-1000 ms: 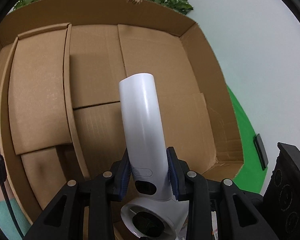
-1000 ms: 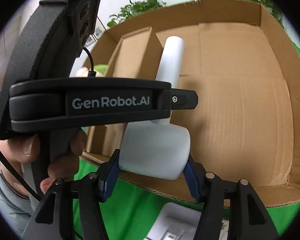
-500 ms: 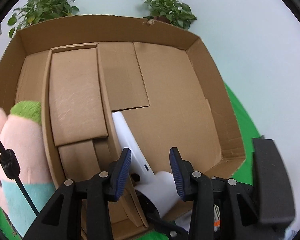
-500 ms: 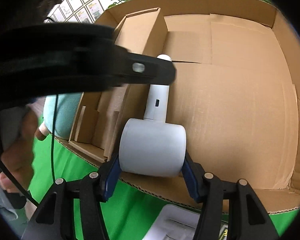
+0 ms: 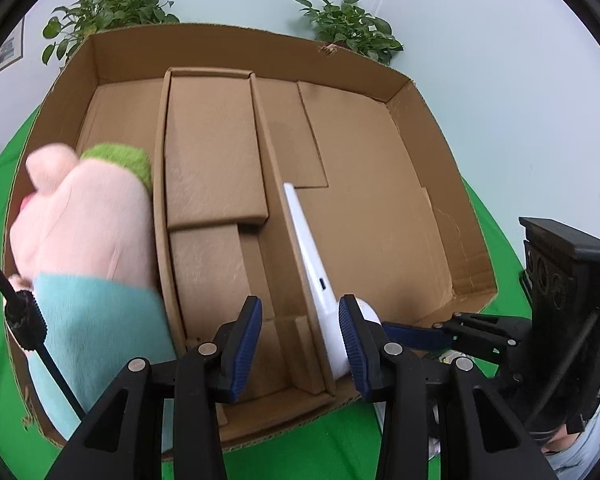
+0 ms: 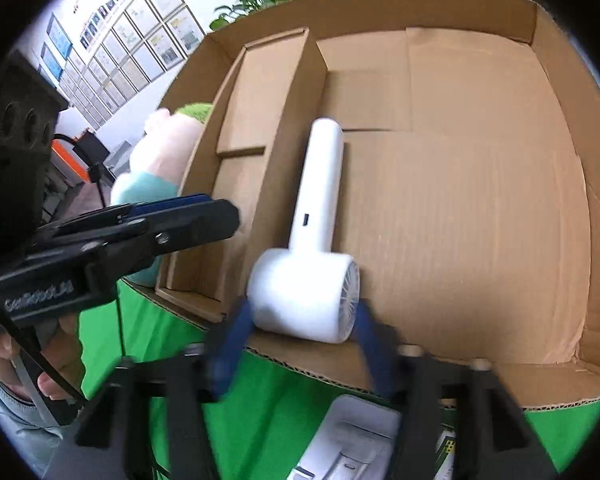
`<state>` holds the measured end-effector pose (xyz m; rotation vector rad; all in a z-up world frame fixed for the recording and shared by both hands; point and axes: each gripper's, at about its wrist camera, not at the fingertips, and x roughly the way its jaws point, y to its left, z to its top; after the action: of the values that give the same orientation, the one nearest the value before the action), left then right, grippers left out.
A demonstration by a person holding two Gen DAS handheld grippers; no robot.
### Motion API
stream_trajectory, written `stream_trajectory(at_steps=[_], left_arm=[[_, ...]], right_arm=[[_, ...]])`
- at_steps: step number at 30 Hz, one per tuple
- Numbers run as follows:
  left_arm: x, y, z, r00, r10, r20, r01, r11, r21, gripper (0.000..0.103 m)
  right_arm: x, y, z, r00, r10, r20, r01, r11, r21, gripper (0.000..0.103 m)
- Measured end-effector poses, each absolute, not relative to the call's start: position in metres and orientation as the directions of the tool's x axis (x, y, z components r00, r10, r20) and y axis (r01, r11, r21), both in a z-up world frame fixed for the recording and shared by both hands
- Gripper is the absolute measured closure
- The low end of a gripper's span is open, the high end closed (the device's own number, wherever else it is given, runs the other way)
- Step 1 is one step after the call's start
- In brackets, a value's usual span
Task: Organize objects
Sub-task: 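Lower the white fan into the box beside the tray and open the right gripper, then withdraw the right gripper and move it toward the white-and-green medicine box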
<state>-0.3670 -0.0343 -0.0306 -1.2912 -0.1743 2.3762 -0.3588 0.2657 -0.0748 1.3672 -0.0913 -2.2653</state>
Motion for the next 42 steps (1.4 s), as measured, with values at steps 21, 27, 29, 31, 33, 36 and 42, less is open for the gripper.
stream_trajectory(at_steps=[21, 27, 29, 31, 33, 36, 42], left_arm=[[-0.306, -0.041, -0.011, -0.668, 0.298, -0.682, -0.26, -0.952, -0.162, 0.038], [-0.229, -0.034, 0.02, -0.876, 0.082, -0.475, -0.111, -0.993, 0.033, 0.0], [-0.215, -0.028, 0.018, -0.878, 0.053, -0.477, -0.094, -0.994, 0.062, 0.0], [-0.203, -0.023, 0.015, -0.881, 0.017, -0.473, -0.067, -0.994, 0.09, 0.0], [-0.193, -0.02, 0.014, -0.885, -0.015, -0.464, -0.037, -0.994, 0.102, 0.0], [-0.179, -0.019, 0.009, -0.879, -0.039, -0.476, -0.004, -0.996, 0.088, 0.0], [-0.168, -0.012, -0.004, -0.856, -0.079, -0.511, 0.014, -0.991, 0.13, 0.0]], right_arm=[[-0.266, 0.271, -0.024, -0.674, -0.32, -0.666, 0.277, -0.945, 0.173, 0.011], [-0.21, 0.284, -0.014, -0.788, -0.203, -0.581, 0.196, -0.978, 0.076, 0.0], [-0.195, 0.294, -0.015, -0.809, -0.181, -0.559, 0.15, -0.983, 0.101, 0.0], [-0.183, 0.301, -0.015, -0.815, -0.171, -0.553, 0.127, -0.985, 0.117, 0.0], [-0.178, 0.301, -0.016, -0.813, -0.165, -0.558, 0.118, -0.986, 0.121, 0.0], [-0.174, 0.296, -0.018, -0.807, -0.167, -0.566, 0.12, -0.986, 0.119, 0.0], [-0.165, 0.293, -0.023, -0.812, -0.168, -0.559, 0.135, -0.986, 0.101, 0.0]])
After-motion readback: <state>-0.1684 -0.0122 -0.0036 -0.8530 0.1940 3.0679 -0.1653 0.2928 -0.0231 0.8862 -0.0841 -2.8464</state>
